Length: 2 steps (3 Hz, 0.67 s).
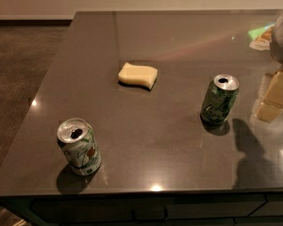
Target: Move green can near sponge
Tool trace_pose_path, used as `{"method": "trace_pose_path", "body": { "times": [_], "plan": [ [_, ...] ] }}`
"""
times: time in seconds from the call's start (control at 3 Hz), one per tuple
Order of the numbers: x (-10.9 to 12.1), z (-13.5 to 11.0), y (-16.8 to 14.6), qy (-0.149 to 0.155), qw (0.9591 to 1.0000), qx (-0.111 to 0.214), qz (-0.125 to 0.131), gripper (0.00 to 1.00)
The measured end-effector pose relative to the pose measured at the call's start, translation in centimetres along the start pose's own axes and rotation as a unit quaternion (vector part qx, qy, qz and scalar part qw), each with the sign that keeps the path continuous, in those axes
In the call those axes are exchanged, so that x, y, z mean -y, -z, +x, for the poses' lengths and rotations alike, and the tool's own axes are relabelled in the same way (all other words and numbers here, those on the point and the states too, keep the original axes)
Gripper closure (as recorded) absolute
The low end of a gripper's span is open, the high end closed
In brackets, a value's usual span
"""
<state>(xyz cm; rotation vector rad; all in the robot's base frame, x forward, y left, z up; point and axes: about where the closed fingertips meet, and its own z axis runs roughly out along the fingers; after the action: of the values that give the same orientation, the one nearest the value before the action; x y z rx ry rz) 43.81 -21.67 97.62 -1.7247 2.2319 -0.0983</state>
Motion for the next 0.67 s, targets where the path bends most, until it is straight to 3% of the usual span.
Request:
{"method": "trace_pose_path", "body": {
  "times": [0.67],
  "plan": [
    [1.2,-0.1,-1.3,-0.004,1.0000,0.008,0.004,0.00]
  ]
}}
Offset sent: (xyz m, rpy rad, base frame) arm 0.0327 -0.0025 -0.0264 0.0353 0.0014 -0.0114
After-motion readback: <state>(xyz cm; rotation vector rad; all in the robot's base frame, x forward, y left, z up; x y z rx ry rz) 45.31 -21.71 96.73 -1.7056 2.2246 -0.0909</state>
